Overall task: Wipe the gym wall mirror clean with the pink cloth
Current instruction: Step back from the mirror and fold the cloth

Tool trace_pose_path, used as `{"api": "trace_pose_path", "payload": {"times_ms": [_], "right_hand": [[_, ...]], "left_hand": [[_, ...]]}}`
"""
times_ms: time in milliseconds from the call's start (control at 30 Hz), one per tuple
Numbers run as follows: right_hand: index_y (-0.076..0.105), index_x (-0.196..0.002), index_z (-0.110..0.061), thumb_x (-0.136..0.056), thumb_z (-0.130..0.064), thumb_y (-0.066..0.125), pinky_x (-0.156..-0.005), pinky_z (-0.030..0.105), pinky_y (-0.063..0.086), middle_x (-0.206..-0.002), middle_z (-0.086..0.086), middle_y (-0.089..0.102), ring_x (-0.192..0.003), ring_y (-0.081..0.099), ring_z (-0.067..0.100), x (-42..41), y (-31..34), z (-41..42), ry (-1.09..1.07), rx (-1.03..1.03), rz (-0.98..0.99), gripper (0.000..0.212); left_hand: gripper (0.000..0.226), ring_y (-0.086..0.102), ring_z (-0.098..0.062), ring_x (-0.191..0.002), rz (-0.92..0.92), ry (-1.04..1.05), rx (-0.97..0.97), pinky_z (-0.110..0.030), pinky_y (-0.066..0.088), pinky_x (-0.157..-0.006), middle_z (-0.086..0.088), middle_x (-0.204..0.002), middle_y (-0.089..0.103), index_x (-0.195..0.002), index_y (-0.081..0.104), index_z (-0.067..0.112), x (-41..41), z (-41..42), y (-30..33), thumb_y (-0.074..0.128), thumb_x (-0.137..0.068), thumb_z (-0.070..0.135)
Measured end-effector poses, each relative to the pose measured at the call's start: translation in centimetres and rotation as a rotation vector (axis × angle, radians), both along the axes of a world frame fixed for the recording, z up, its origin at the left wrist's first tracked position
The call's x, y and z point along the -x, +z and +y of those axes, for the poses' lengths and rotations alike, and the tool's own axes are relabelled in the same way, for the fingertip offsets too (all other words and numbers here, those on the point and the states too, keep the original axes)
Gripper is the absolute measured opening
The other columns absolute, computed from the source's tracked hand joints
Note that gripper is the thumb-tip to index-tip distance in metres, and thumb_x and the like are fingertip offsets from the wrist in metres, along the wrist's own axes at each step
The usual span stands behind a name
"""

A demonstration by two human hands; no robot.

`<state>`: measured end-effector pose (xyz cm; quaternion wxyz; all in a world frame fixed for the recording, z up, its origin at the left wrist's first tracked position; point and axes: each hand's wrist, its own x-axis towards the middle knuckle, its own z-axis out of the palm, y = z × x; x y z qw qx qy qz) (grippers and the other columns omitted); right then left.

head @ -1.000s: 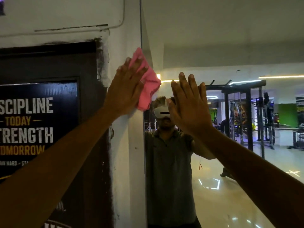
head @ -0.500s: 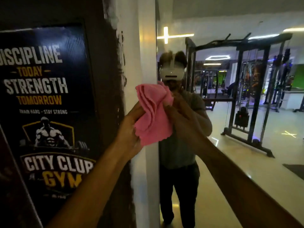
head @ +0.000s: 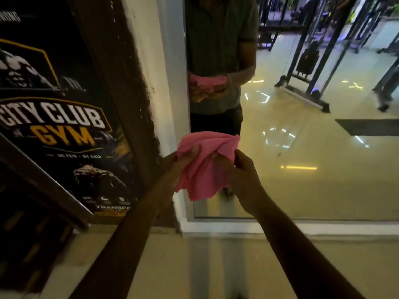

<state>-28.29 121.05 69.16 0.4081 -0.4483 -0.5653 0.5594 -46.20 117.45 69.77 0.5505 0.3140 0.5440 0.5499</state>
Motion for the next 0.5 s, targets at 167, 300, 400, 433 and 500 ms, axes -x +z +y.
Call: {"api": "trace_pose_path", "payload": {"times_ms": [167, 300, 400, 433, 500], "right_hand": [[0.070, -0.123, -0.008, -0.106, -0.030, 0.067, -0.094, 0.055, 0.063, -0.116, 0.018, 0.075, -0.109, 0.073, 0.038, -4.9, -2.9, -3.4, 0.018, 0.089, -0.114, 0.028], [0.071, -0.120, -0.005, -0.105, -0.034, 0.066, -0.097, 0.062, 0.063, -0.114, 0.018, 0.075, -0.109, 0.073, 0.040, -9.3, -4.7, -6.0, 0.059, 0.118, -0.118, 0.032], [0.073, -0.118, -0.009, -0.109, -0.035, 0.066, -0.100, 0.067, 0.061, -0.112, 0.014, 0.077, -0.108, 0.075, 0.038, -12.9, -6.6, -7.7, 0.122, 0.164, -0.101, 0.028], [0.073, -0.118, -0.011, -0.109, -0.038, 0.066, -0.100, 0.066, 0.061, -0.112, 0.011, 0.078, -0.108, 0.075, 0.037, -14.3, -7.3, -8.4, 0.152, 0.178, -0.097, 0.030], [0.073, -0.123, -0.017, -0.108, -0.043, 0.066, -0.098, 0.059, 0.063, -0.114, 0.004, 0.080, -0.106, 0.077, 0.028, -17.2, -8.5, -9.8, 0.216, 0.216, -0.092, 0.031]], "left_hand": [[0.032, 0.077, -0.025, -0.104, 0.113, 0.055, 0.067, -0.033, 0.059, -0.081, 0.005, -0.099, 0.081, -0.112, 0.073, 0.029, -3.5, -4.4, -4.5, 0.049, -0.111, 0.051], [0.026, 0.075, -0.023, -0.103, 0.196, 0.180, 0.087, -0.031, 0.060, -0.069, 0.009, -0.101, 0.078, -0.116, 0.070, 0.027, -7.1, -9.1, -6.2, 0.064, -0.103, 0.048], [0.044, 0.076, -0.018, -0.109, 0.269, 0.242, 0.029, -0.023, 0.061, -0.065, 0.004, -0.119, 0.079, -0.136, 0.068, 0.019, -10.9, -12.6, -7.8, 0.076, -0.097, 0.038], [0.042, 0.077, -0.017, -0.107, 0.310, 0.268, 0.040, -0.022, 0.060, -0.065, 0.003, -0.120, 0.079, -0.136, 0.069, 0.019, -12.3, -13.7, -8.4, 0.075, -0.099, 0.039], [0.034, 0.076, -0.019, -0.102, 0.358, 0.330, 0.061, -0.021, 0.059, -0.062, -0.001, -0.113, 0.080, -0.128, 0.072, 0.018, -15.6, -16.0, -9.4, 0.070, -0.103, 0.041]]}}
